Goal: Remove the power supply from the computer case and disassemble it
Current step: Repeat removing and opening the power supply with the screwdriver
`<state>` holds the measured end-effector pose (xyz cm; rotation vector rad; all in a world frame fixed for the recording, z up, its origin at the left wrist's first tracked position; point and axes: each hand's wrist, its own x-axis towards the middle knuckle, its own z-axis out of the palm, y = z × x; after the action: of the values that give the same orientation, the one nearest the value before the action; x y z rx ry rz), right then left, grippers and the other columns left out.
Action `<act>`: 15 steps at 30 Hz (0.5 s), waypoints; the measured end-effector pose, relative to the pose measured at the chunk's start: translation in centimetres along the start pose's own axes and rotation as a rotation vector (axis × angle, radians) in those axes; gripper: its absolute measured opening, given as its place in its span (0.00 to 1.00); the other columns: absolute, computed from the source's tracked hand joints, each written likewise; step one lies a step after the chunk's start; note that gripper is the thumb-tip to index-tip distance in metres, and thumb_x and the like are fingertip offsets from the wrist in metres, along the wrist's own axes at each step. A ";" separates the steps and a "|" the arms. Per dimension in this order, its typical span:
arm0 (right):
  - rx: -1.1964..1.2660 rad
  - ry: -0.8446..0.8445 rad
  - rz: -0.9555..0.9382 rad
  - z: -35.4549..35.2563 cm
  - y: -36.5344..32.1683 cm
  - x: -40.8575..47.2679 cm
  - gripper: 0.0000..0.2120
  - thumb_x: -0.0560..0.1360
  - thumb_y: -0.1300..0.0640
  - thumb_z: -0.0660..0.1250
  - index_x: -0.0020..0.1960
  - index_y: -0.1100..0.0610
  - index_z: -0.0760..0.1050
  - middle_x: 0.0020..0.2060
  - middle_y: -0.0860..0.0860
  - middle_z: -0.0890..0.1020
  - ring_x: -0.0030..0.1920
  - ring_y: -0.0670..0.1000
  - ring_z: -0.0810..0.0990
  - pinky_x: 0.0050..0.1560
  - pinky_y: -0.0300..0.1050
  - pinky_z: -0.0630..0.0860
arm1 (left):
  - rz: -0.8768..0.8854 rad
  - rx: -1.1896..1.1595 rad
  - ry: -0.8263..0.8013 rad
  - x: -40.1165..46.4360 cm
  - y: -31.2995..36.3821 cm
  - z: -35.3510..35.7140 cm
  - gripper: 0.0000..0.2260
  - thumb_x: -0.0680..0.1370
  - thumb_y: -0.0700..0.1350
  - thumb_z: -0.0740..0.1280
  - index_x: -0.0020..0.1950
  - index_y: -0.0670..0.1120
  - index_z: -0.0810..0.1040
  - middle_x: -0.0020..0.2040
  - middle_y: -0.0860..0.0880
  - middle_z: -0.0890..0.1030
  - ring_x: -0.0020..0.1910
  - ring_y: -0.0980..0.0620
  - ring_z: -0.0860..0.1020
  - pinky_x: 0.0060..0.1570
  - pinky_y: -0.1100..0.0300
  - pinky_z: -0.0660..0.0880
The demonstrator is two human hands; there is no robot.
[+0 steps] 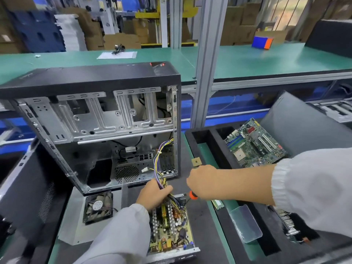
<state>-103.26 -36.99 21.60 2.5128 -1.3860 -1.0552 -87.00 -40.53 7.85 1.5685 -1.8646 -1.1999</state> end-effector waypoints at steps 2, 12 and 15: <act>-0.056 -0.014 -0.003 0.1 -0.6 0.4 0.09 0.76 0.63 0.62 0.55 0.59 0.77 0.53 0.57 0.79 0.49 0.58 0.79 0.29 0.43 0.63 | -0.015 -0.009 0.005 0.2 -0.2 0.1 0.13 0.65 0.53 0.63 0.31 0.49 0.60 0.27 0.51 0.65 0.30 0.48 0.65 0.37 0.55 0.64; -0.051 0.038 -0.070 -1.1 -1.5 1.8 0.14 0.77 0.59 0.61 0.61 0.57 0.75 0.56 0.55 0.78 0.38 0.54 0.70 0.30 0.45 0.64 | -0.043 -0.028 0.019 0.9 -1.0 0.3 0.16 0.70 0.50 0.68 0.29 0.49 0.63 0.27 0.51 0.69 0.31 0.49 0.66 0.38 0.54 0.65; 0.014 0.097 -0.068 -1.6 -1.6 1.7 0.18 0.77 0.58 0.63 0.66 0.57 0.70 0.56 0.57 0.74 0.31 0.50 0.59 0.27 0.44 0.60 | -0.024 -0.049 0.010 0.8 -0.9 0.2 0.17 0.67 0.55 0.68 0.29 0.49 0.62 0.28 0.49 0.68 0.31 0.50 0.64 0.37 0.54 0.63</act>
<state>-100.54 -37.70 21.30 2.5998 -1.2963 -0.9244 -86.89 -41.24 6.83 1.5714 -1.8014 -1.2371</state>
